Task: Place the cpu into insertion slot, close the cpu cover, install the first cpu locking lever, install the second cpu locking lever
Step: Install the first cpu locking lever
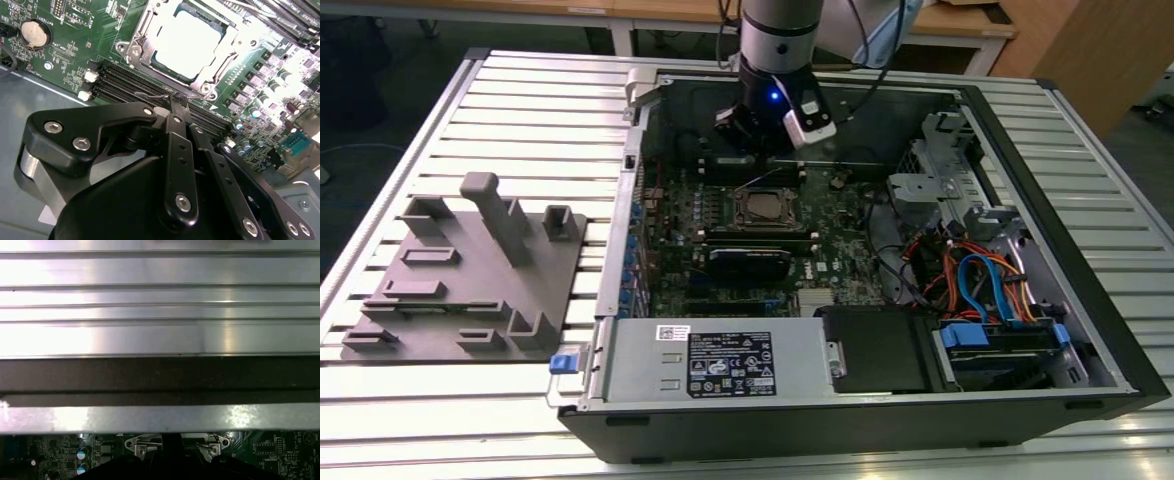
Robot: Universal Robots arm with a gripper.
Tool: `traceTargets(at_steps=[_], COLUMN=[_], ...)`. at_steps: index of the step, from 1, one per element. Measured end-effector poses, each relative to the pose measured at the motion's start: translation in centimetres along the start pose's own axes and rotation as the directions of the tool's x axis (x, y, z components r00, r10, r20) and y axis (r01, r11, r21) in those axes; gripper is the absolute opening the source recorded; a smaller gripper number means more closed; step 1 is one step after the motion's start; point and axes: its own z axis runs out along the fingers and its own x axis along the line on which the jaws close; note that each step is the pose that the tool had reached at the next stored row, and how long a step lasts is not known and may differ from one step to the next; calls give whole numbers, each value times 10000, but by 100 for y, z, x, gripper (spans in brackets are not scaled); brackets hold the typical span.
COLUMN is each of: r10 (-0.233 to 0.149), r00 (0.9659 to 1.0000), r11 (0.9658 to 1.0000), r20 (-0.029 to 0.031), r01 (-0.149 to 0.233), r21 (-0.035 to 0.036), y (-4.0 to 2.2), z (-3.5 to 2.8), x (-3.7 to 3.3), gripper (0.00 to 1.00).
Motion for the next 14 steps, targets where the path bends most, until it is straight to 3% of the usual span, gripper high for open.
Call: traceTargets(at_steps=[4,14], r10=[1,1], r00=[10000,10000], r11=[10000,10000], r20=[-11,-17], r01=[-1,-1], r21=[1,0], y=[19,34], z=[19,57], x=[-57,-124], gripper=[10,10])
